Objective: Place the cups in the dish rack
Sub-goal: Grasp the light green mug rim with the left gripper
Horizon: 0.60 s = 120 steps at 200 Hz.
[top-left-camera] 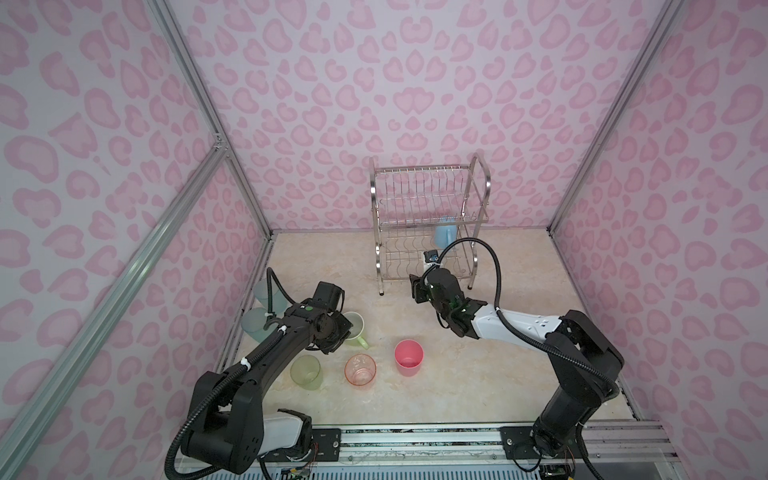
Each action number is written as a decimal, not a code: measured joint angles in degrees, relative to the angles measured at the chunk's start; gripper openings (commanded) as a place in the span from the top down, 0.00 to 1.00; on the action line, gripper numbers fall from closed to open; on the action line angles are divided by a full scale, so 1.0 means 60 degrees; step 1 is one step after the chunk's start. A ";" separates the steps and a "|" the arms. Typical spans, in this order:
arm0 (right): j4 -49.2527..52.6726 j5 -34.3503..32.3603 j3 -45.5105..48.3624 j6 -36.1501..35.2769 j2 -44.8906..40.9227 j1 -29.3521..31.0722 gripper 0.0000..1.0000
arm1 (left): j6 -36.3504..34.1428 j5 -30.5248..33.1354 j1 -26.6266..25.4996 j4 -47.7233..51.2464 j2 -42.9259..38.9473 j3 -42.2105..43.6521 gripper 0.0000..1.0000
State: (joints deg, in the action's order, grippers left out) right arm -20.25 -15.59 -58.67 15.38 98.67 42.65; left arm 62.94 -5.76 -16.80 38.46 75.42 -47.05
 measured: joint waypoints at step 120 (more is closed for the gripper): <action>0.0186 0.0113 0.0040 0.0124 -0.0521 0.0007 0.36 | -0.0266 0.0193 0.0025 0.0299 -0.0222 -0.0583 0.97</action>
State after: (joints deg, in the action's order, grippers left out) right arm -19.14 -14.92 -58.43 16.12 95.55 42.70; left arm 61.34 -4.60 -16.64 40.25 74.08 -50.54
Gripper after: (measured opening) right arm 0.633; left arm 0.121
